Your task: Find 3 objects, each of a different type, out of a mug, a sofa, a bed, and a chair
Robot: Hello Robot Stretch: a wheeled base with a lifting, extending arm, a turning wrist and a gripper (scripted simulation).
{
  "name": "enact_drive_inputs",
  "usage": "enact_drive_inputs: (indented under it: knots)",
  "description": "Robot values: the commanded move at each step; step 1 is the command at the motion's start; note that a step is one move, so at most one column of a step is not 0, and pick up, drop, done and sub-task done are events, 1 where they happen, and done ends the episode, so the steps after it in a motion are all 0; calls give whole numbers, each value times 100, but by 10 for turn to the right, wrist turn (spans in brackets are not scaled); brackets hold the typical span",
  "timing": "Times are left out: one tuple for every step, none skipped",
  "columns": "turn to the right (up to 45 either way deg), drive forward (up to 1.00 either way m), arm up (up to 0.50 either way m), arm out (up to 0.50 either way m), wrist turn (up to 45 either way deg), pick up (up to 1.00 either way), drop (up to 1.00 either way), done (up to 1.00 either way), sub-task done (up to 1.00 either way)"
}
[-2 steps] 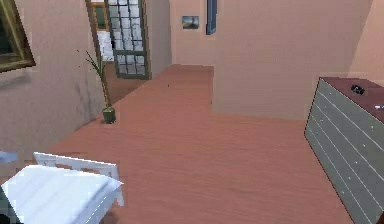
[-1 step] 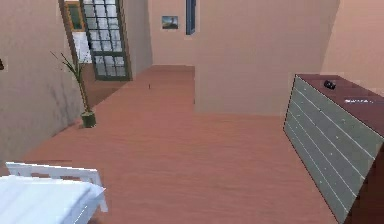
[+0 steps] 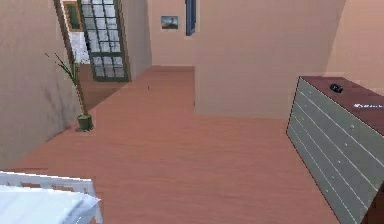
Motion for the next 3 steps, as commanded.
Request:
enact_drive_inputs:
  knots:
    - [-450, 0, 0, 0, 0, 0, 0, 0, 0]
    - [-270, 0, 0, 0, 0, 0, 0, 0, 0]
    - [0, 0, 0, 0, 0, 0, 0, 100, 0]
